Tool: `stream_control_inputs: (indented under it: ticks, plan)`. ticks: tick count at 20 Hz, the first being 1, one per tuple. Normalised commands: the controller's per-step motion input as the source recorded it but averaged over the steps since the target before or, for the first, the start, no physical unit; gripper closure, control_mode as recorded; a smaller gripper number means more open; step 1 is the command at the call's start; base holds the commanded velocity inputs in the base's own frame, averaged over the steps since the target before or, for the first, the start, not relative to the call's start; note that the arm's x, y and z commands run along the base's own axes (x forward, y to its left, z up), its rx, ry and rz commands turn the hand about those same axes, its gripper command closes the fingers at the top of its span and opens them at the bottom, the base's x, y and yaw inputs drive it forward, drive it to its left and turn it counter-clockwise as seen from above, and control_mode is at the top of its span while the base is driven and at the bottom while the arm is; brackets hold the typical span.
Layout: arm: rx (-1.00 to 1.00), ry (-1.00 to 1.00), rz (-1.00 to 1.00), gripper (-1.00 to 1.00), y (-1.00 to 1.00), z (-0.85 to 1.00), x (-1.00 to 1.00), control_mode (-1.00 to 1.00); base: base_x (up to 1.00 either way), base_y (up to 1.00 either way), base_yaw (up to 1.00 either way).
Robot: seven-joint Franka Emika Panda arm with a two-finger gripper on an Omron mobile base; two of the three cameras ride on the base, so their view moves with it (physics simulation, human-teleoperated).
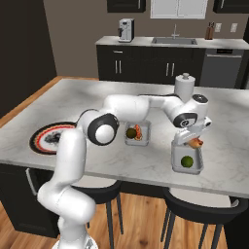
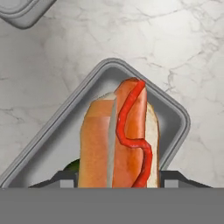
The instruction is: Place one cooked food and one vegetable from the large plate to each tupperware container.
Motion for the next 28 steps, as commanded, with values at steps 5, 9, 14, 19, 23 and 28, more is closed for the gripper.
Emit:
stream_control_inputs:
  ticks: [5,9,14,19,23,28]
  plan:
    - [0.0,0.0,0.03,1.0,0.0,-0.36,-0.18,-1.0,0.0,0.0,0.0]
    - [-0.09,-0.07,0.09,1.0,0.5,-0.25,-0.74,-1.0,0.0,0.0,0.0]
    - [-0.1,-0.05,0.01,1.0,0.26,-0.07,0.11,-1.0,0.0,0.0,0.0]
    - [-0.01,0.0,0.03,1.0,0.18,-0.29,0.33,-1.0,0.0,0.0,0.0]
    - [0.0,0.0,0.03,1.0,0.08,-0.28,0.27,-1.0,0.0,0.0,0.0]
    - [0.0,0.0,0.07,1.0,-0.07,-0.24,0.11,-1.0,0.0,0.0,0.0]
